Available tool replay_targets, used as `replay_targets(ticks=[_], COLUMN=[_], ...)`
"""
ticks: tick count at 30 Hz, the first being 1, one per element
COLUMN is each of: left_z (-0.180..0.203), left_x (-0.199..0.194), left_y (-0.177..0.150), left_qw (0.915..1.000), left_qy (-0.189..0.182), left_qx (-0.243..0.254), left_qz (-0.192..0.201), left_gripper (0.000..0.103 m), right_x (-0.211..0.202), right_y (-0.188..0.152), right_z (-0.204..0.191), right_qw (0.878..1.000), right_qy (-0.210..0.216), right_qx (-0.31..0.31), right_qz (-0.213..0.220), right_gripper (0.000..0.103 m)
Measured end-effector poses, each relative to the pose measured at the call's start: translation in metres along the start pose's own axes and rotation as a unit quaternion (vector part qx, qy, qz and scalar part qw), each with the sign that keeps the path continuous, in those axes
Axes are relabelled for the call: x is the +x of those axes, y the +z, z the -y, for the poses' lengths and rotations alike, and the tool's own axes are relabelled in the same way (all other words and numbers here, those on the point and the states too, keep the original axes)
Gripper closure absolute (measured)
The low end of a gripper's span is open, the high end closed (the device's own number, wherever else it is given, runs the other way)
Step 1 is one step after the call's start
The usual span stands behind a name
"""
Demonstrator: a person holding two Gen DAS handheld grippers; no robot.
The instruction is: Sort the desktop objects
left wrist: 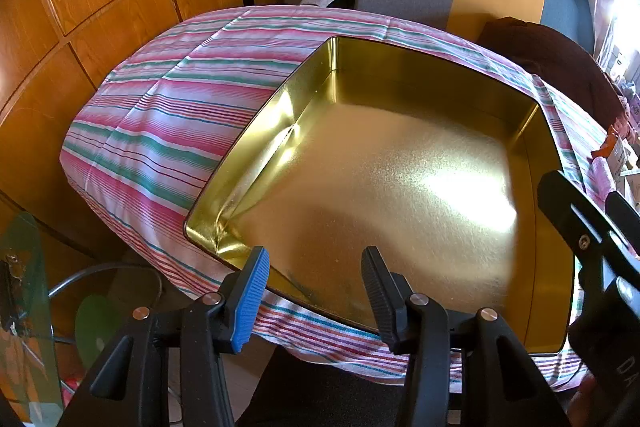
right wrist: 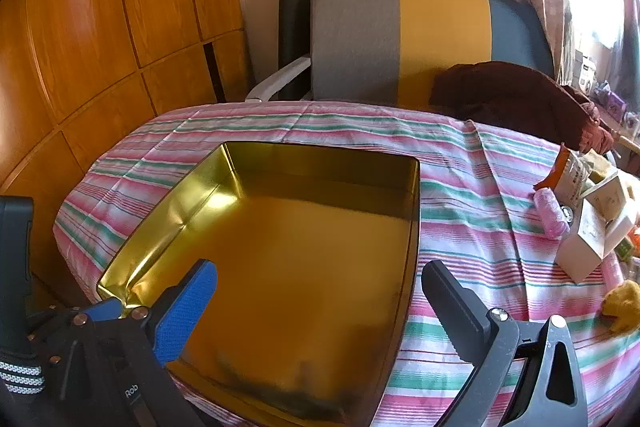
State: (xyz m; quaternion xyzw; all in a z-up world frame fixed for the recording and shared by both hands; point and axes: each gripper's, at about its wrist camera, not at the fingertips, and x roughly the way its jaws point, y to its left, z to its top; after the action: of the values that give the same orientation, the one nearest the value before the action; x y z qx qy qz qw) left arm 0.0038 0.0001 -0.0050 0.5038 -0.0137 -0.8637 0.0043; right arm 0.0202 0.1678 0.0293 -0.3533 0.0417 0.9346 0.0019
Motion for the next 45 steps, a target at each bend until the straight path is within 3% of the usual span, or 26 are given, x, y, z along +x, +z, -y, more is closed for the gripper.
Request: replay_targets(ticks=[18,30,39,45], left_z=[0.010,0.050,0.105,0.149], left_x=[-0.006,-0.019,-0.036,-0.047], left_y=[0.000,0.007,0.015,0.015], left_qw=[0.9999,0.9982,0.9912,0.9794], left_qy=[0.014,0.007,-0.041,-0.083], left_qx=[0.008,0.057,0.119,0.178], left_qz=[0.000,0.019,0.042,0.047], left_gripper=[0.055,0.054,0.054,0.053], right_x=[-0.009,-0.024,-0.039,-0.056], right_y=[0.000,-0.004,-0.017,-0.021], right_z=[0.022,0.083,0.145,0.209], right_qw=[1.000,0.996,0.990,0.978], right_qy=[0.004,-0.039,-0.076,-0.123], right_qx=[0.022,0.075,0.117,0.160], right_qz=[0.011,0.024,0.029,0.044], right_gripper=[0.000,0.000,0.000,0.006])
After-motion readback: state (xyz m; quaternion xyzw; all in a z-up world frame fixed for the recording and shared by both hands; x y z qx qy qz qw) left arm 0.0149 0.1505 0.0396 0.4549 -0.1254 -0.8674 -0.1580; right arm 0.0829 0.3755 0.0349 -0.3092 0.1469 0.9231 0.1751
